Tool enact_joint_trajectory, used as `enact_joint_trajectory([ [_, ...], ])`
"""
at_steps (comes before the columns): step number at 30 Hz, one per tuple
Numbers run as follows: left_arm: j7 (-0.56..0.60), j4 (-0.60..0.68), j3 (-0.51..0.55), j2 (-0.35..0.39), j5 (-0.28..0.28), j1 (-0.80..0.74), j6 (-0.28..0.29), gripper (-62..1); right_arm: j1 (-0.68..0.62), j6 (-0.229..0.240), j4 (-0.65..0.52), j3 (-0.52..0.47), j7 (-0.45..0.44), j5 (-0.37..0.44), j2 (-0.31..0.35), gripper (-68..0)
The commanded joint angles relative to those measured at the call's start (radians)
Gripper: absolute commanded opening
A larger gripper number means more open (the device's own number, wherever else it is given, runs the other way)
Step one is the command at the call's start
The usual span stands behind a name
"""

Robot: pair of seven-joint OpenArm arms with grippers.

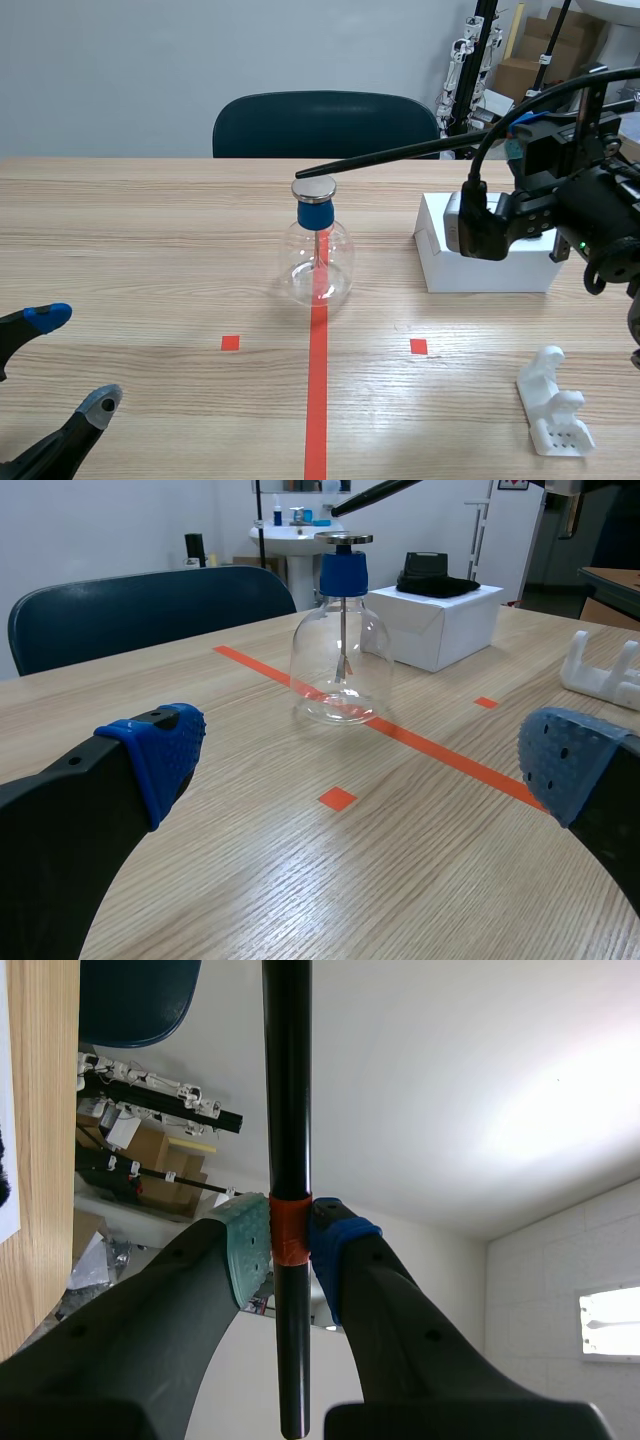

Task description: Do the electroscope experiment. hold the rod still at the electroscope

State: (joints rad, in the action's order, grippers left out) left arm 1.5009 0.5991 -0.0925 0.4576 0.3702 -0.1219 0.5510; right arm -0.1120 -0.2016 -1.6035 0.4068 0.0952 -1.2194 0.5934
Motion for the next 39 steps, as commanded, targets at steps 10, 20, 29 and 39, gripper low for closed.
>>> enact_joint_trajectory([
  [10,0.029,0.009,0.001,0.014,-0.011,0.000,0.000,1.4,0.012,-0.019,-0.031,-0.026,0.011,0.012,0.016,-60.7],
  [20,0.029,0.009,0.001,0.014,-0.011,0.000,0.000,1.4,-0.169,-0.019,-0.301,-0.203,-0.050,0.137,0.006,-60.7],
  [29,0.029,0.009,0.001,0.014,-0.011,0.000,0.000,1.4,-0.476,-0.021,-0.554,-0.218,-0.050,0.179,-0.068,-60.7],
  [39,0.029,0.009,0.001,0.014,-0.011,0.000,0.000,1.4,-0.779,-0.147,-0.658,-0.215,-0.169,0.055,-0.155,-60.7],
])
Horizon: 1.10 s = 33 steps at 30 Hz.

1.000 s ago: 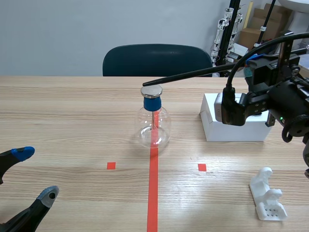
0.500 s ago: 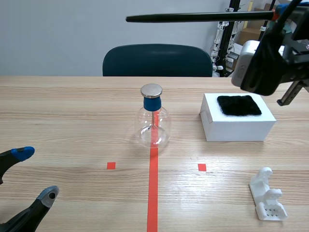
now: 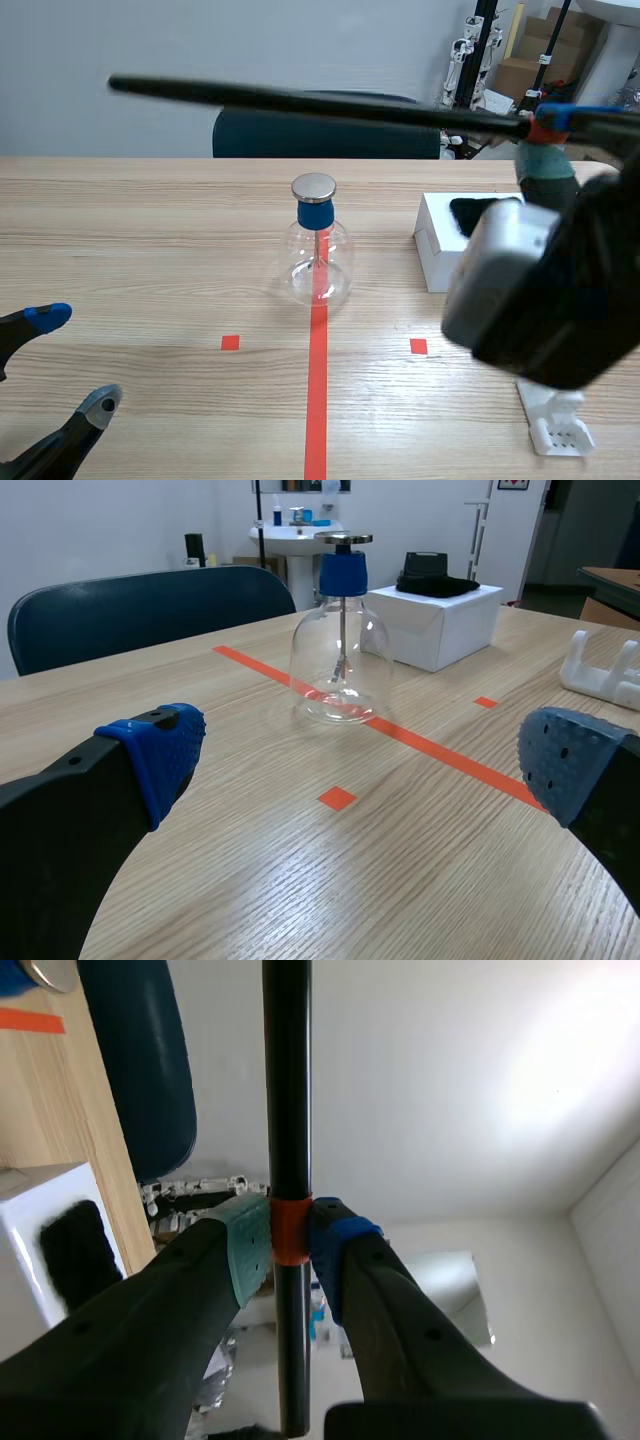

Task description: Do the electroscope experiment. hold the rod still at the electroscope

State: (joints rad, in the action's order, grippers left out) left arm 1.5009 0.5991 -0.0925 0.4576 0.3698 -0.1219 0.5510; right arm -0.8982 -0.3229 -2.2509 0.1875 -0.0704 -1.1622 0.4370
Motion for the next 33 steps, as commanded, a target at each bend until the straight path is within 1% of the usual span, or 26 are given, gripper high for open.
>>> enact_joint_trajectory([
  [1,0.029,0.009,0.001,0.014,-0.010,0.000,0.000,1.4,-0.011,-0.048,-0.010,0.009,-0.011,-0.023,0.000,-60.7],
  [7,0.029,0.009,0.001,0.014,-0.010,0.000,0.000,1.4,-0.101,-0.219,-0.010,0.044,-0.007,-0.140,0.001,-60.7],
  [13,0.029,0.009,0.001,0.014,-0.010,0.000,0.000,1.4,-0.205,-0.338,-0.010,0.054,0.006,-0.238,0.001,-60.7],
  [16,0.029,0.009,0.001,0.014,-0.010,0.000,0.000,1.4,-0.241,-0.386,-0.010,0.054,0.027,-0.270,0.001,-60.7],
  [19,0.029,0.009,0.001,0.014,-0.010,0.000,0.000,1.4,-0.260,-0.391,-0.010,0.054,0.075,-0.299,0.001,-60.7],
  [23,0.029,0.009,0.001,0.014,-0.010,0.000,0.000,1.4,-0.266,-0.391,-0.010,0.054,0.141,-0.299,0.001,-60.7],
  [27,0.029,0.009,0.001,0.014,-0.010,0.000,0.000,1.4,-0.266,-0.387,-0.010,0.043,0.182,-0.299,0.001,-60.7],
  [28,0.029,0.009,0.001,0.014,-0.010,0.000,0.000,1.4,-0.266,-0.382,-0.010,0.040,0.188,-0.299,0.001,-60.7],
  [33,0.029,0.009,0.001,0.014,-0.010,0.000,0.000,1.4,-0.266,-0.312,-0.010,0.034,0.243,-0.299,0.001,-60.7],
])
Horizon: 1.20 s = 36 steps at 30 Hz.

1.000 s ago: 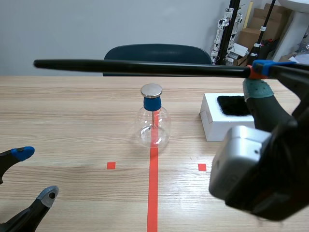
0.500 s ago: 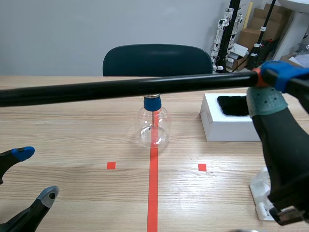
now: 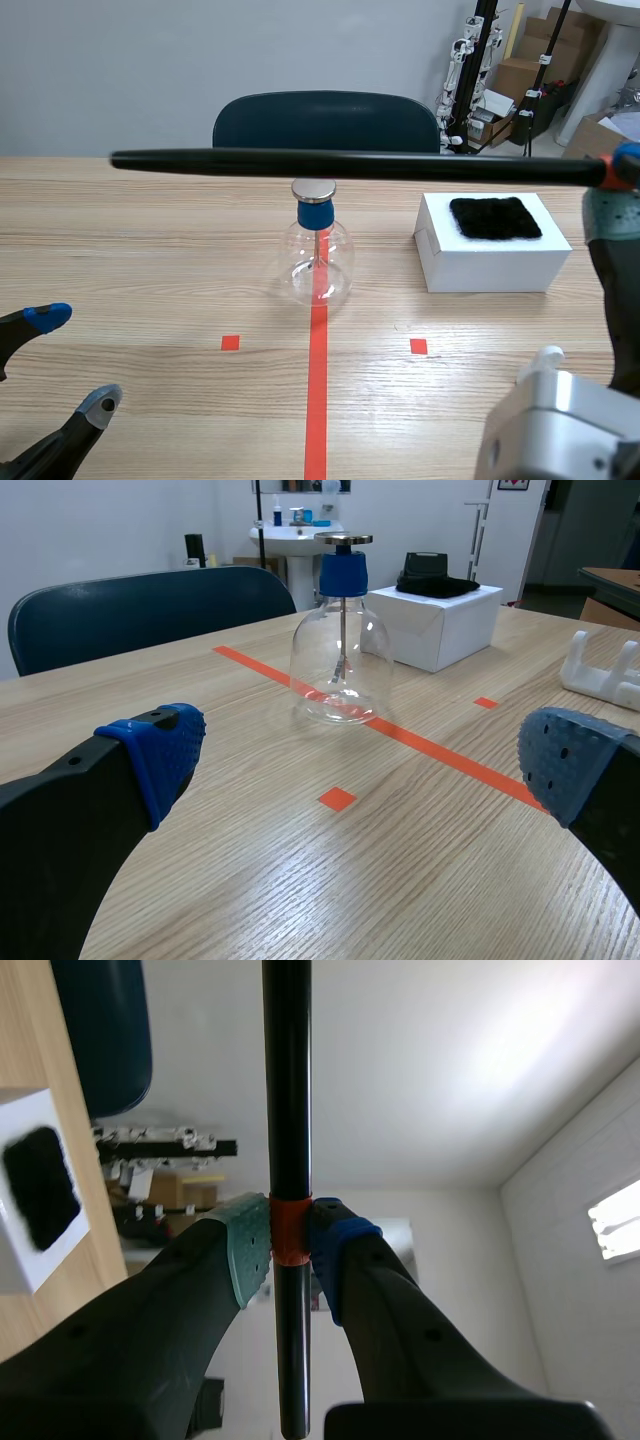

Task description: Do the electroscope experiment. hold the rod still at the electroscope

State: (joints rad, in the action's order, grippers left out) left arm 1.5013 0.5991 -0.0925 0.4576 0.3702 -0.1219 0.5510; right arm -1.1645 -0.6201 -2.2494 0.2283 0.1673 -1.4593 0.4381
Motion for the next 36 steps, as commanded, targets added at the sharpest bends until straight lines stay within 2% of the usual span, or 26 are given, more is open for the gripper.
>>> enact_joint_trajectory([
  [1,0.029,0.009,0.001,0.014,-0.011,0.000,0.000,1.4,0.001,-0.005,-0.011,-0.006,0.011,-0.002,0.000,-60.7],
  [4,0.029,0.009,0.001,0.014,-0.011,0.000,0.000,1.4,0.001,0.023,-0.011,-0.006,0.014,-0.002,0.000,-60.7],
  [36,0.029,0.009,0.001,0.014,-0.011,0.000,0.000,1.4,0.001,0.023,-0.010,-0.006,0.014,-0.002,0.000,-60.7],
])
